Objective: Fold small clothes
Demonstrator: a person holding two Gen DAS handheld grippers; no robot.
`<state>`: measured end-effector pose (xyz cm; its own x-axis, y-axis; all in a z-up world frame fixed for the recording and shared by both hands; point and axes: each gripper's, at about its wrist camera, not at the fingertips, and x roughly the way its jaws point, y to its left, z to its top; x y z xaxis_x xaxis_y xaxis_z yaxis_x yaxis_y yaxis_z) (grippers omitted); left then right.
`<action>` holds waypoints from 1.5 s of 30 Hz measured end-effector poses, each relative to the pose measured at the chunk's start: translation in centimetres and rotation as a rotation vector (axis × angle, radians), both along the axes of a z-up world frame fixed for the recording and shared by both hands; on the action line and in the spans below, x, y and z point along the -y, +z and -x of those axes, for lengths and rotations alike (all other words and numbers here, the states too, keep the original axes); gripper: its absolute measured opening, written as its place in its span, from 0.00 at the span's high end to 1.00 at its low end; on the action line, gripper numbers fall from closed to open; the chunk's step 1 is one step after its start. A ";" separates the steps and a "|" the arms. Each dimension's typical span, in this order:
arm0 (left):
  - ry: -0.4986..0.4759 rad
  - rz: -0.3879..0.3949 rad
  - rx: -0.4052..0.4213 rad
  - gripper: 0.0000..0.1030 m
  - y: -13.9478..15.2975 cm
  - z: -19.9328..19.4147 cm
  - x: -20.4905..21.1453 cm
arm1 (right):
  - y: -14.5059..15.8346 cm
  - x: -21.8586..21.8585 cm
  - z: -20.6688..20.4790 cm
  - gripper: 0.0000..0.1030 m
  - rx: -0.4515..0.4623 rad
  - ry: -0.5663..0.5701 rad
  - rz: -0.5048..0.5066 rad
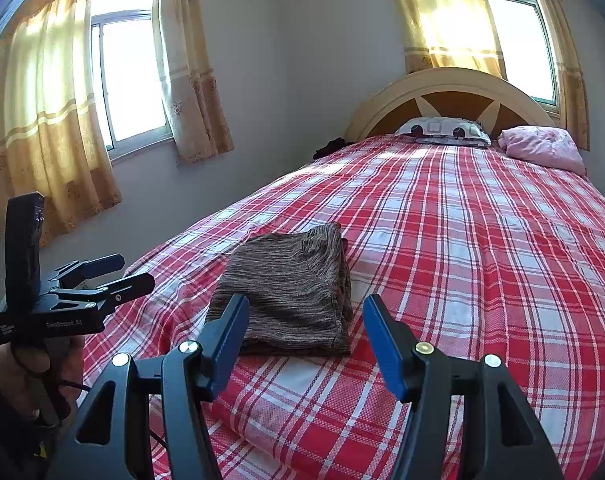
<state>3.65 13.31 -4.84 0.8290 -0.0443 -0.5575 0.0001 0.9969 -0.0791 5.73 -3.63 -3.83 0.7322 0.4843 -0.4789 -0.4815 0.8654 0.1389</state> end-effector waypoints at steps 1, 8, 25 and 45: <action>0.000 0.000 0.001 0.02 0.0 0.0 0.0 | 0.0 0.0 0.1 0.41 0.003 0.001 -0.001; 0.001 -0.009 0.013 0.02 0.3 0.1 0.1 | 0.7 0.5 0.6 0.41 0.047 -0.017 -0.014; 0.018 -0.035 0.099 0.00 2.2 1.2 0.2 | 1.9 0.4 2.3 0.41 0.136 -0.032 -0.014; 0.068 -0.037 0.120 0.00 2.2 1.4 -0.5 | 0.4 -0.5 2.2 0.41 0.103 -0.003 0.018</action>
<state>2.27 13.76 -2.62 0.8904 0.0331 -0.4540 -0.0602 0.9972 -0.0453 3.52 -3.12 -3.44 0.7797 0.4738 -0.4094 -0.4899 0.8688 0.0725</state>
